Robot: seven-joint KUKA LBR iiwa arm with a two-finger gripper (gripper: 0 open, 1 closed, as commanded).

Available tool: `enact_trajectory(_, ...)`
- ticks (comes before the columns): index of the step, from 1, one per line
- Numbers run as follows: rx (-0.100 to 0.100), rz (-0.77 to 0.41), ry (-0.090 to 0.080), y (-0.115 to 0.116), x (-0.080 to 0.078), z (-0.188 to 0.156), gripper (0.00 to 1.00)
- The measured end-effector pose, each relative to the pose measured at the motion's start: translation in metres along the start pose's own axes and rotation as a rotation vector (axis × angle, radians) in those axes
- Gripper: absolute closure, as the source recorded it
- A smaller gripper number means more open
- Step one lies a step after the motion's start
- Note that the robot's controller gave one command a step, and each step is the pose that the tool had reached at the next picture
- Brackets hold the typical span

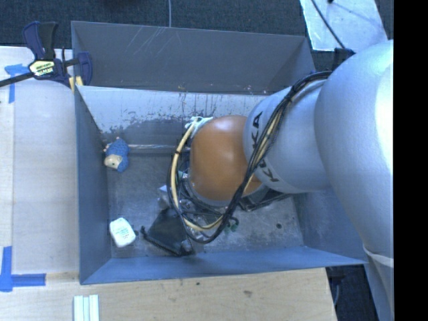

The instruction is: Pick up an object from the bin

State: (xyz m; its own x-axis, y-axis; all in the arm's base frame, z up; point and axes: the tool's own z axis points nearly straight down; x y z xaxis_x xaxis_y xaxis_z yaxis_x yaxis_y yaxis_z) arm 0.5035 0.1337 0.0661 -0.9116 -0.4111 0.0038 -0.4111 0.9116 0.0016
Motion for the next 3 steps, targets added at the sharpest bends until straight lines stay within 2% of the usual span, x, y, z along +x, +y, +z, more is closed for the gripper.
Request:
enact_trajectory(1,0.001,0.062,-0.011,0.046,-0.002,-0.006,0.00)
enact_trajectory(2,0.001,0.065,-0.009,0.045,-0.001,-0.005,1.00)
enact_trajectory(3,0.002,-0.058,-0.009,0.064,-0.022,-0.004,1.00)
